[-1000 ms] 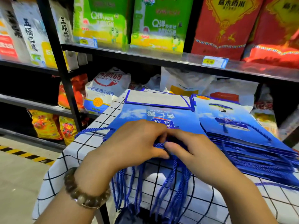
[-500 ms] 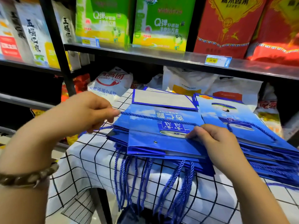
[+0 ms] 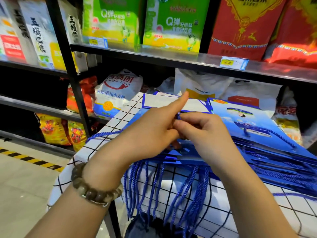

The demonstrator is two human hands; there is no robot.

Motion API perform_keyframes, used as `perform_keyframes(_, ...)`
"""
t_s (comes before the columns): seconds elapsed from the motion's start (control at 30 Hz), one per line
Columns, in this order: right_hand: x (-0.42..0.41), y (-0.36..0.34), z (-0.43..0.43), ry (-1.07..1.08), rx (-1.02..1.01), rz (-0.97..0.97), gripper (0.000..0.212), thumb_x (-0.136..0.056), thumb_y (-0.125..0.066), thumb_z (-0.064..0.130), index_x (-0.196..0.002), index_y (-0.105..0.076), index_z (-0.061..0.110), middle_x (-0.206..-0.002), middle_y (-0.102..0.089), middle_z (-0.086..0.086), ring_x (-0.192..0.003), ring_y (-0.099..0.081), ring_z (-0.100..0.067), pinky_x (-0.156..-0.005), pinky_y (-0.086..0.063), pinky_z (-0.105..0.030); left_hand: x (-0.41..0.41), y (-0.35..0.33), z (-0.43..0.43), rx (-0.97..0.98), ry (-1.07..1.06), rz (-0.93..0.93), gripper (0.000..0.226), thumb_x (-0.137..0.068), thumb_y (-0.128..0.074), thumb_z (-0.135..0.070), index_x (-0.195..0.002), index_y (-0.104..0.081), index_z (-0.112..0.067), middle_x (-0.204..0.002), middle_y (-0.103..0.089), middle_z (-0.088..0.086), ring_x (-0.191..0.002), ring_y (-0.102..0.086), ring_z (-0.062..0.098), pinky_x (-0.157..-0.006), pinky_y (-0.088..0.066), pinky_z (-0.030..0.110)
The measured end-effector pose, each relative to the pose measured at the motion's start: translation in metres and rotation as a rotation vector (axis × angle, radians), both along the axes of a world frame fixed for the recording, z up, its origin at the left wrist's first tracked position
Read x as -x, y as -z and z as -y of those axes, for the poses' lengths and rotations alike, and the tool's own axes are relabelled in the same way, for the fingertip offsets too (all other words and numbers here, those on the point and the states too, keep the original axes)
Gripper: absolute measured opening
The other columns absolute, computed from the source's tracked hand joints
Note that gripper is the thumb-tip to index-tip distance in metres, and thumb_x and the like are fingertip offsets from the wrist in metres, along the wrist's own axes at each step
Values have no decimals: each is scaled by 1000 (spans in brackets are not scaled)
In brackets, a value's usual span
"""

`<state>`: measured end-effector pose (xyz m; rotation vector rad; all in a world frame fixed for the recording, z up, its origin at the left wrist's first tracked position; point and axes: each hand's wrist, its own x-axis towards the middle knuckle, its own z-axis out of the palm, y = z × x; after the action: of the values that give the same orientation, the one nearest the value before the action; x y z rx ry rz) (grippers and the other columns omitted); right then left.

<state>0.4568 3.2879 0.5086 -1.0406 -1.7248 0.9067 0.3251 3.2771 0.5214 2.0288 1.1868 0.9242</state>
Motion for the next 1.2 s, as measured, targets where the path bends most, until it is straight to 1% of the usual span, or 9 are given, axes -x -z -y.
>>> perform_keyframes(0.1, -2, 0, -3, 104, 16, -89, 21, -84, -62, 14, -64, -62, 9, -49, -53, 2, -44, -48, -5, -48, -40, -15, 8, 3, 1, -45, -127, -6, 64, -81, -65, -10, -137, -39, -27, -69, -69, -7, -64, -65, 2, -66, -50, 15)
perform_keyframes(0.2, 0, 2, -5, 124, 66, -137, 23, -84, -62, 12, -62, -60, 12, -47, -53, 5, -46, -53, -7, -44, -42, -17, 17, 6, 2, -20, -188, -3, 51, -78, -70, -12, -122, -52, -27, -81, -70, -2, -71, -67, 7, -80, -51, 27)
perform_keyframes(0.3, 4, 2, -1, 54, 111, -159, 17, -82, -64, 12, -66, -65, 16, -56, -63, 4, -53, -59, -8, -48, -47, -20, 18, 11, 7, -22, -228, 51, 57, -69, -76, -14, -106, -48, -47, -87, -65, -6, -65, -65, 10, -78, -53, 34)
perform_keyframes(0.47, 0, 3, 5, -206, 196, -83, 16, -80, -64, 7, -77, -70, 21, -74, -72, 6, -69, -64, -4, -57, -48, -15, 18, 13, 11, -96, -315, 185, 53, -65, -75, -17, -97, -45, -46, -81, -61, -7, -46, -50, 0, -52, -44, 15)
perform_keyframes(0.67, -4, 10, 1, -198, 202, -71, 15, -78, -65, 3, -83, -71, 15, -73, -73, -3, -72, -67, -13, -59, -47, -17, 17, 9, 17, 88, -152, 304, 56, -81, -61, 5, -104, -44, -43, -103, -60, -7, -56, -63, 8, -63, -55, 22)
perform_keyframes(0.73, -3, 12, 0, -165, 184, -65, 14, -79, -65, 5, -76, -71, 18, -69, -72, -6, -66, -63, -16, -57, -47, -19, 19, 9, 16, 60, -197, 233, 52, -78, -67, -3, -103, -45, -43, -101, -60, -9, -61, -65, 14, -66, -56, 26)
perform_keyframes(0.83, -4, 11, -1, -86, 164, -28, 19, -82, -62, 7, -69, -67, 19, -57, -64, 0, -58, -57, -10, -57, -46, -21, 29, 9, 19, -78, -335, -58, 24, -72, -70, -31, -88, -53, -36, -91, -61, -19, -69, -62, 4, -69, -52, 26)
perform_keyframes(0.97, -11, 6, 0, -73, 16, 383, 18, -87, -59, 18, -70, -61, 21, -59, -55, 6, -54, -46, -3, -55, -36, -16, 37, 9, 31, 15, -385, -440, 34, -52, -56, -66, -72, -53, -38, -95, -64, -18, -87, -57, 1, -77, -48, 28)
perform_keyframes(1.2, -6, 0, 0, -108, -115, 657, 20, -89, -55, 26, -80, -62, 10, -80, -60, -6, -68, -47, -16, -63, -35, -25, 37, 10, 33, 27, -409, -411, 30, -51, -55, -66, -63, -51, -38, -95, -66, -15, -90, -58, 4, -81, -48, 31)
